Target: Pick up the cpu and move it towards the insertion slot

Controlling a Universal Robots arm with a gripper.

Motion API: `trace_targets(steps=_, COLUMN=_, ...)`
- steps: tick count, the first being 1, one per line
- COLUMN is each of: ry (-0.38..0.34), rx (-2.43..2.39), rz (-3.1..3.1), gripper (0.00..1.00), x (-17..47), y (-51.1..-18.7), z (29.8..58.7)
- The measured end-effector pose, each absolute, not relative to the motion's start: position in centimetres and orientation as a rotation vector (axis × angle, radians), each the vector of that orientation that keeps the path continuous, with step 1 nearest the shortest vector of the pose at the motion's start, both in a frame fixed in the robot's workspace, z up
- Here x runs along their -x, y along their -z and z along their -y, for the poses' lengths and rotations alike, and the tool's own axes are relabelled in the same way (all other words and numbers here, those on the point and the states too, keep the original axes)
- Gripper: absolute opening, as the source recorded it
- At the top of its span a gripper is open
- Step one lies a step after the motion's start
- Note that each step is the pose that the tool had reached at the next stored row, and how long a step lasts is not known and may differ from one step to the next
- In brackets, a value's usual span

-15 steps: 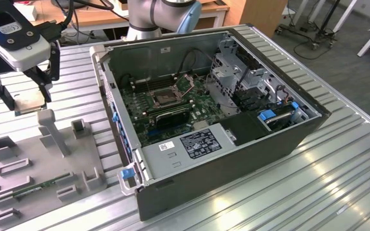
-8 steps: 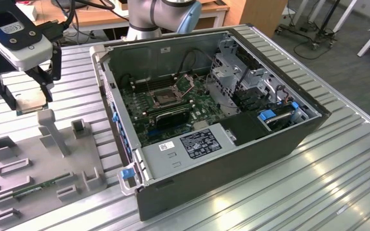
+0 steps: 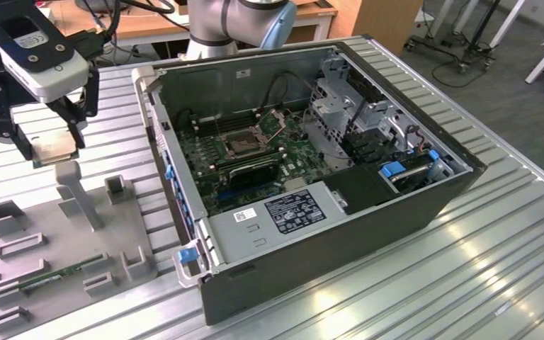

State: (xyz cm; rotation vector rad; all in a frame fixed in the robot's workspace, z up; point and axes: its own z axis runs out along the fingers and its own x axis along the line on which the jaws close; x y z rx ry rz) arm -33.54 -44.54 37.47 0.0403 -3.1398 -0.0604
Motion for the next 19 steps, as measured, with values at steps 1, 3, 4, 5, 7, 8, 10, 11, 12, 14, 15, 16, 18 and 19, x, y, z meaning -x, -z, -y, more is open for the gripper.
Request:
trace_targets(steps=1, ry=0.060, rx=-0.040, rz=3.140, gripper=0.55, x=33.4, y=-37.5, z=44.5)
trace_targets(steps=3, ry=0.060, rx=-0.040, rz=3.140, gripper=0.55, x=33.2, y=-37.5, z=44.5)
trace_targets(steps=4, ry=0.060, rx=-0.040, rz=3.140, gripper=0.55, x=33.1, y=-37.5, z=44.5)
trace_targets(steps=5, ry=0.060, rx=-0.040, rz=3.140, gripper=0.55, x=33.0, y=-37.5, z=44.5)
trace_targets(steps=7, ry=0.060, rx=-0.040, rz=3.140, gripper=0.55, x=32.7, y=-37.5, z=44.5)
trace_targets(steps=8, ry=0.060, rx=-0.040, rz=3.140, gripper=0.55, x=32.6, y=-37.5, z=44.5)
trace_targets(steps=10, ry=0.060, rx=-0.040, rz=3.140, gripper=0.55, x=32.4, y=-37.5, z=44.5)
trace_targets(steps=11, ry=0.060, rx=-0.040, rz=3.140, gripper=0.55, x=32.3, y=-37.5, z=44.5)
trace_targets(steps=12, ry=0.060, rx=-0.040, rz=3.140, gripper=0.55, x=32.2, y=-37.5, z=44.5)
trace_targets(steps=14, ry=0.060, rx=-0.040, rz=3.140, gripper=0.55, x=31.9, y=-37.5, z=44.5)
trace_targets(steps=15, ry=0.060, rx=-0.040, rz=3.140, gripper=0.55, x=31.8, y=-37.5, z=44.5)
trace_targets(steps=16, ry=0.060, rx=-0.040, rz=3.140, gripper=0.55, x=31.7, y=-37.5, z=44.5)
trace_targets(steps=18, ry=0.060, rx=-0.040, rz=3.140, gripper=0.55, x=31.5, y=-37.5, z=44.5)
trace_targets(steps=19, ry=0.060, rx=-0.040, rz=3.140, gripper=0.55, x=31.3, y=-37.5, z=44.5)
